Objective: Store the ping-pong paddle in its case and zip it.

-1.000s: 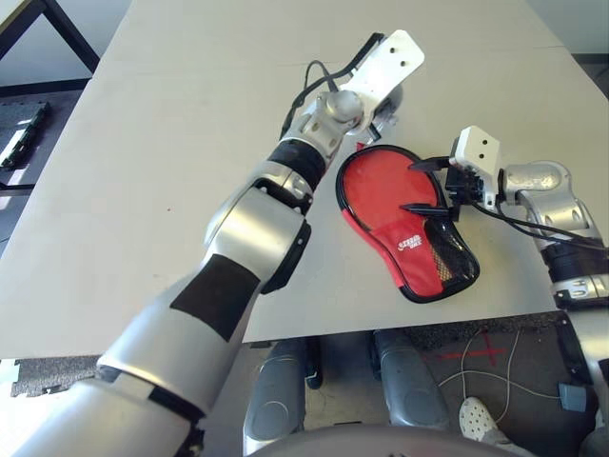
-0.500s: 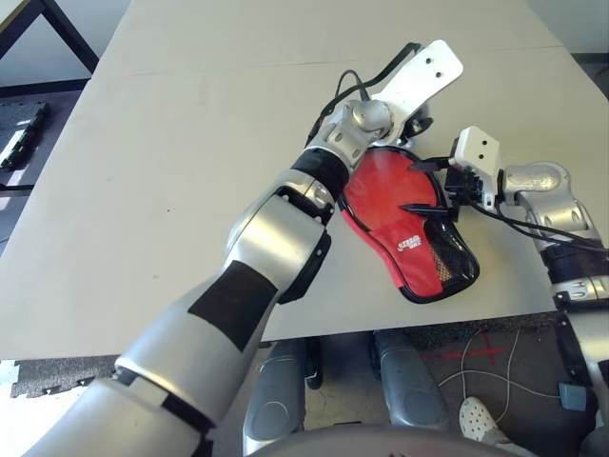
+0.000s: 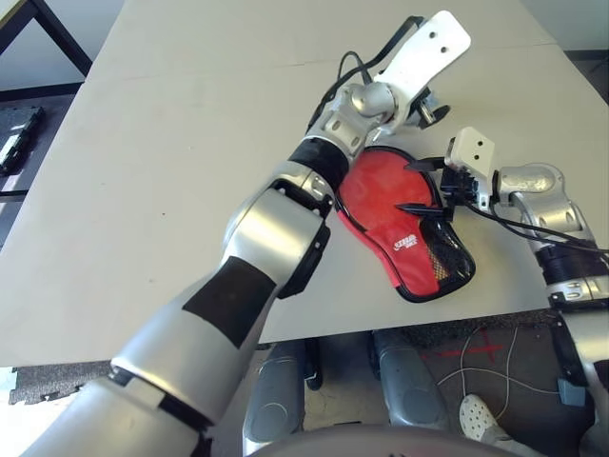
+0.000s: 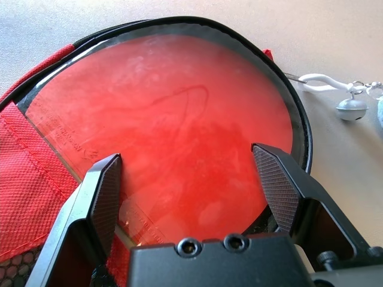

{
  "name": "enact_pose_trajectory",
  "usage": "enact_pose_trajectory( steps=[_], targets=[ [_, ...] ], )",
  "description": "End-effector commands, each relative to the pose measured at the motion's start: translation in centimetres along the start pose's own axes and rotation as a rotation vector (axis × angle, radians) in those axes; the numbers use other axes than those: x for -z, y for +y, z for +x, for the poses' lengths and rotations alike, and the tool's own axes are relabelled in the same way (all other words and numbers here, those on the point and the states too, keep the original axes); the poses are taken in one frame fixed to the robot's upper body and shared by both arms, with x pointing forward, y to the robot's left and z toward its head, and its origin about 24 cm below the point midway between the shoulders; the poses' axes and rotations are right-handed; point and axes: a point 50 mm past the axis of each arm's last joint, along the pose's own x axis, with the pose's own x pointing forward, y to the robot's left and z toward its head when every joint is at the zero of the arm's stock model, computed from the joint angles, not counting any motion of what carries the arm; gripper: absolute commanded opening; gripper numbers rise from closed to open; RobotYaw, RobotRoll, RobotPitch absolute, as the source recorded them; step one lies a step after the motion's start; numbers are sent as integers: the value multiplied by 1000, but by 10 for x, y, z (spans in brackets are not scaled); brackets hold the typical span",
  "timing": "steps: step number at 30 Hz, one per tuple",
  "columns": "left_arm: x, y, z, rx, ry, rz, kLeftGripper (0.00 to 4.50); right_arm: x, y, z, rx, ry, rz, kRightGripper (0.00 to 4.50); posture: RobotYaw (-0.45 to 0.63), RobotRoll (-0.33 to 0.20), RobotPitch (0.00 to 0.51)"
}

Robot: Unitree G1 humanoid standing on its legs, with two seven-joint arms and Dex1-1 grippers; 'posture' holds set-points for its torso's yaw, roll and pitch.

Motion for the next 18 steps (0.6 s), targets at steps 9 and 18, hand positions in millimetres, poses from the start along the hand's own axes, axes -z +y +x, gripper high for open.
enact_pose_trajectory(
  steps=[9,18],
  targets=[
    [32,17,-16,-18,100,28,4472,38,28,16,-109,143,116,4500,-127,0,265],
    [53,3,-15,8,183,-23,4472,37,26,15,-107,141,112,4500,-139,0,267]
  ],
)
